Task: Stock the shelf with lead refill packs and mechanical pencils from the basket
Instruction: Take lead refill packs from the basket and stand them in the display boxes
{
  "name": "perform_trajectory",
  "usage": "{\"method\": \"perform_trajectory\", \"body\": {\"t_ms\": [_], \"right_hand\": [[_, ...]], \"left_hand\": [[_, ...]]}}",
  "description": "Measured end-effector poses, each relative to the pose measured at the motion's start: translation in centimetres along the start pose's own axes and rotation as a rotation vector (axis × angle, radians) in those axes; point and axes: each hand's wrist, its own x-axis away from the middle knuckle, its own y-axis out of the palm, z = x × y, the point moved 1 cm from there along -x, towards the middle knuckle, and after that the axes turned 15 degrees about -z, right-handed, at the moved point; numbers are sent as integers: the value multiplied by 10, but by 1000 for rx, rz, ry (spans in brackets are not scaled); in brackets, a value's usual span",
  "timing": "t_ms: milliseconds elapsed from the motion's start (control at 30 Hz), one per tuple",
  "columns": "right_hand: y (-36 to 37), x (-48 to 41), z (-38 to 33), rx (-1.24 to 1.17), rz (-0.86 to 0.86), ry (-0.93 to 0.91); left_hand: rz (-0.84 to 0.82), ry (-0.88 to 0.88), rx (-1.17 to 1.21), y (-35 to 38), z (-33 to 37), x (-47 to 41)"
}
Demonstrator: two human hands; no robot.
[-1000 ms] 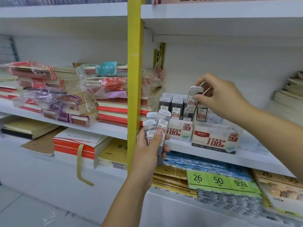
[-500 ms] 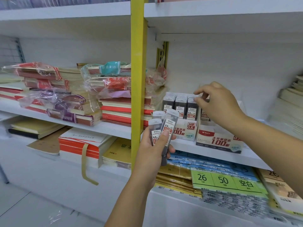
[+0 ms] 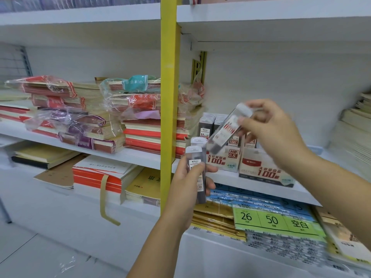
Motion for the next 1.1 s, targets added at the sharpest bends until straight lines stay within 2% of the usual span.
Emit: {"method": "perform_trajectory", "body": {"t_ms": [67,133,233,333,433,567,767,867,933,1033,1100], "right_hand": [[-17,-8,-6,106,83,-112],[-28,-13,-8,300,76,-188],[-28,-20,-3,565,10,-207],[-25,-26,4,712,-45,-181],[-24,-33,12,736,-103,-96],[-24,-42,24,590,-131,49],[-23,-47,39,837,7,39],[-21,-41,39,970,5,18],[-16,-31,34,921,-9,-10],[-3,-11,19,602,-87,-54],[8,0,10,367,-215,10]], "left_hand": [[20,-13,16,-3,0,0],[37,-27,7,-5,0,0],[40,-28,2,-6,0,-1],[36,-22,2,-7,0,-1],[39,-8,5,-9,0,-1],[33,21,-21,-10,1,-2],[14,33,-16,-8,2,-1],[-7,43,-31,-6,4,0],[-24,55,-40,-4,5,2],[-46,84,-54,-2,6,3],[-62,107,-62,1,7,4]]}}
